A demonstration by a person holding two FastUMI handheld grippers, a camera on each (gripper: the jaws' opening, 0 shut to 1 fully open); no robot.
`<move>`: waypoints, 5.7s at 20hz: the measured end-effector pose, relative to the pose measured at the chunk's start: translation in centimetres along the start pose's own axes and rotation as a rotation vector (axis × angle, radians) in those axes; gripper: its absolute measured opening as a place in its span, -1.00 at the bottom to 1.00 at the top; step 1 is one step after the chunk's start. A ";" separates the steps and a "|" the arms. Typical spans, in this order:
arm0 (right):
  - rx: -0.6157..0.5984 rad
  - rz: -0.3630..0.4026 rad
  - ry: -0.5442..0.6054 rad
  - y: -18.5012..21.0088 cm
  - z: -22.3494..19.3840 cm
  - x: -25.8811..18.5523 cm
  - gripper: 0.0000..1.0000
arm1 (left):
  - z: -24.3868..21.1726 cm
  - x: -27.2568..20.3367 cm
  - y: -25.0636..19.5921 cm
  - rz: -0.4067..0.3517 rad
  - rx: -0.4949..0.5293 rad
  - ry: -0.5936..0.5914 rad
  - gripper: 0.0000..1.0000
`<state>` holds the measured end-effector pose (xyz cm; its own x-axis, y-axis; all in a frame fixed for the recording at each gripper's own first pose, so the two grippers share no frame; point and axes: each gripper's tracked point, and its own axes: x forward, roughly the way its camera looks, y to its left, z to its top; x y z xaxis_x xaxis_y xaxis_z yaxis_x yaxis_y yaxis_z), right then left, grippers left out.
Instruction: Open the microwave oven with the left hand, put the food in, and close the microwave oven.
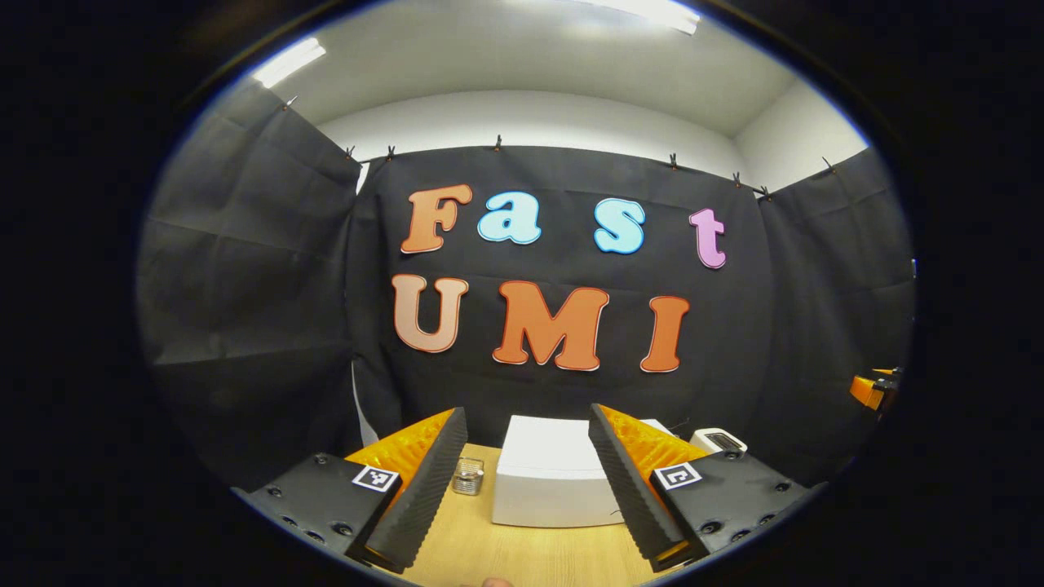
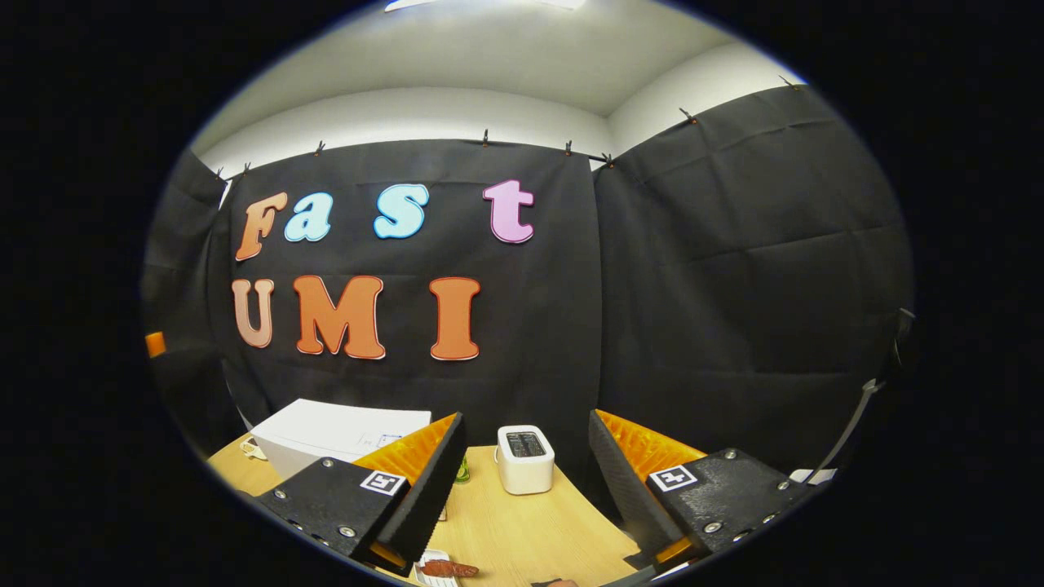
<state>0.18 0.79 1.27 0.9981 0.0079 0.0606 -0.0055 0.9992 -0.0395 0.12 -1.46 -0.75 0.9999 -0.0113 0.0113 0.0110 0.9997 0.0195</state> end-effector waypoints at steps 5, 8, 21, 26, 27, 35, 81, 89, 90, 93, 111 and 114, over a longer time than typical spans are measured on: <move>-0.005 -0.037 0.004 -1.4 -0.1 0.1 0.86 | -5.0 2.5 -5.4 -0.106 -0.044 0.025 1.00; -0.002 -0.059 0.007 -2.4 -0.3 -0.1 0.86 | -8.7 4.4 -8.2 -0.133 -0.047 0.043 0.89; -0.005 -0.197 0.084 -8.0 -2.7 -2.2 0.86 | -23.8 9.7 -22.0 -0.289 0.047 0.078 0.96; 0.001 -0.236 0.087 -9.5 -2.6 -2.7 0.85 | -30.9 12.1 -24.9 -0.331 0.089 0.144 0.89; 0.001 -0.242 0.089 -9.6 -2.7 -2.7 0.85 | -31.6 12.4 -25.2 -0.335 0.080 0.143 0.96; -0.053 -0.282 0.142 -10.7 -4.5 -3.0 0.86 | -35.3 15.7 -24.8 -0.241 0.077 0.156 0.35; 0.014 0.296 0.173 17.0 -6.6 2.0 0.87 | -31.5 -8.6 -0.7 -0.310 0.116 0.333 -0.74; 0.036 0.434 0.194 23.6 -7.4 2.2 0.86 | -30.2 -11.4 9.3 -0.017 0.023 0.340 -0.34; 0.041 0.448 0.195 24.2 -7.5 2.2 0.86 | -30.5 -11.8 10.4 0.006 0.016 0.341 0.11; 0.045 0.484 0.197 25.8 -7.8 2.2 0.86 | -29.9 -13.5 12.6 0.074 0.028 0.341 0.84; 0.108 0.362 0.121 17.8 -10.4 3.4 0.86 | -18.9 -12.2 19.4 0.294 0.005 0.149 0.96; 0.163 0.312 0.066 14.8 -11.5 3.9 0.86 | -16.9 -11.6 19.9 0.304 0.027 0.117 1.00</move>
<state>4.69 15.19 -10.56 0.9485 0.3168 0.0059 -0.3154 0.9421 0.1139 -11.07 18.86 -17.41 0.9519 0.2915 -0.0943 -0.2869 0.9561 0.0594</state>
